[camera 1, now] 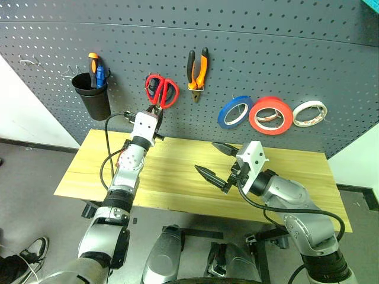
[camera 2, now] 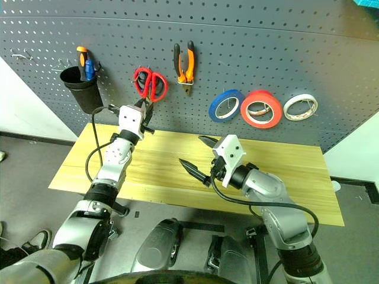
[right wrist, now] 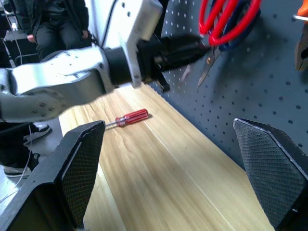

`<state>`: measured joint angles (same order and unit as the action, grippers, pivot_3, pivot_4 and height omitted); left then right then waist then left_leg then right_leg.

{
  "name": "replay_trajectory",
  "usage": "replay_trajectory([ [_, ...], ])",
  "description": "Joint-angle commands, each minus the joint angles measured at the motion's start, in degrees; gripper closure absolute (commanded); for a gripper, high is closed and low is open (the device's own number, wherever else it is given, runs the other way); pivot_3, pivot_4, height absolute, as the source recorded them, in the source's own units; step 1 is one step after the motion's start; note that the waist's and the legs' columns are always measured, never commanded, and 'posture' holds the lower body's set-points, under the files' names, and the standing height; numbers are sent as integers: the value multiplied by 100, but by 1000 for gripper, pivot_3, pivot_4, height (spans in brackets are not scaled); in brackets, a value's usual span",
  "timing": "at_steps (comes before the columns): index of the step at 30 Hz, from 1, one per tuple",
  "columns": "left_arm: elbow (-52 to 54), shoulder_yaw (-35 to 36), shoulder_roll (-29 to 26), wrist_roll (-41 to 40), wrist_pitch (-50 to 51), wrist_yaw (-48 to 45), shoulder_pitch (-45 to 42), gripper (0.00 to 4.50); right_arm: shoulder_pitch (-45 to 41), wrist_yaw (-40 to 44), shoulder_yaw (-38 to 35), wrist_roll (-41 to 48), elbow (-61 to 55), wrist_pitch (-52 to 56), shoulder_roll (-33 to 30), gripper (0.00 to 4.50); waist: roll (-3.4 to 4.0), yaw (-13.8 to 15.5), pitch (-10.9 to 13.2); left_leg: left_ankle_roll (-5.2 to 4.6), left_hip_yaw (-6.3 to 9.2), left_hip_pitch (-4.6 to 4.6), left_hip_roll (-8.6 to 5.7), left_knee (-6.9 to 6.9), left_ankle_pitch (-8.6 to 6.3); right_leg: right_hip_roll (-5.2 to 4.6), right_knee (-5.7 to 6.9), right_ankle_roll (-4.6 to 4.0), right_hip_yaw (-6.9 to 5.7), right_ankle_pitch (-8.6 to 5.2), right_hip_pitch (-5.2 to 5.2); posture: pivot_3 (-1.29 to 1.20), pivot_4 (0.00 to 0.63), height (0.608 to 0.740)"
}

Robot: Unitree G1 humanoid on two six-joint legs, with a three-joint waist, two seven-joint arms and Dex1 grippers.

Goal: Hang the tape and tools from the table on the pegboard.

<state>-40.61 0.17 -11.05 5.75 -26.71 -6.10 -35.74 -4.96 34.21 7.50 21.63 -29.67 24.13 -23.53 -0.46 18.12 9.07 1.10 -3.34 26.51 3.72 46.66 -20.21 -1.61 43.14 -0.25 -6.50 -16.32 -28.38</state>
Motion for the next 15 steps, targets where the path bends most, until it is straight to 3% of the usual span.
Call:
replay_trajectory([
  [1,-422,21,-44,56,-369,128,-314,3453,-68,-32,-79,174,-423,-12,47,0,0,-5,0,0,0,0,0,0,0,0,0,0,0,0,0,296,102,676],
  [15,-1480,37,-83,129,-744,424,-629,3453,-354,-179,-165,724,-946,265,119,0,-20,-7,-18,0,1,0,0,12,0,-2,5,-1,-2,2,5,291,102,676],
])
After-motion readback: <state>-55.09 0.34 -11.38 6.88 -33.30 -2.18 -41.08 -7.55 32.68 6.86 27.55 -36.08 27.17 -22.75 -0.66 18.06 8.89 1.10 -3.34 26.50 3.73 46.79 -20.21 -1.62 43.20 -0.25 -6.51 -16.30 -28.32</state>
